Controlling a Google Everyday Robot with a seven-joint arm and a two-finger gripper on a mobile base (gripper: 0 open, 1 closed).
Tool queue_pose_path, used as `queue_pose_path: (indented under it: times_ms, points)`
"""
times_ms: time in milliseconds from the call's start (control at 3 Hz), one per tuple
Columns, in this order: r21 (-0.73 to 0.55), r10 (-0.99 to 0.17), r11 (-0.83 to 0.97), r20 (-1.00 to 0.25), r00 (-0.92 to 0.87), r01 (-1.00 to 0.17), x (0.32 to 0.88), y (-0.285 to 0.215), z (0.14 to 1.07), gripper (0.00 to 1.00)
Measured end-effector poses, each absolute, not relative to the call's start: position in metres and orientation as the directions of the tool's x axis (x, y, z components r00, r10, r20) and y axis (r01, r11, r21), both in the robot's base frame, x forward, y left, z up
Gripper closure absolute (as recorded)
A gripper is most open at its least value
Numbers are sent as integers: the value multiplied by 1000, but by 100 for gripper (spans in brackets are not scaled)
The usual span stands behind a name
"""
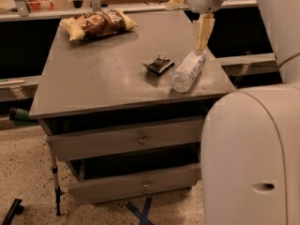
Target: Pick rxbar chocolate
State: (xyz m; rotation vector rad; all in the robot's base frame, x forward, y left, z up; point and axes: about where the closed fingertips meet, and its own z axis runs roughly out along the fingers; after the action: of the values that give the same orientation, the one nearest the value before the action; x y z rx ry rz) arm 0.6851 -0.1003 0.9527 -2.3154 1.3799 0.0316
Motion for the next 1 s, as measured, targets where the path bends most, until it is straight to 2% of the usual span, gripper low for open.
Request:
queue_pose_path:
  times_ms: [333, 1000]
  points:
    - [-364, -802, -455, -230, 552, -813, 687, -91, 949, 0]
    - [-303, -817, -439, -256, 516, -846, 680, -87, 931, 0]
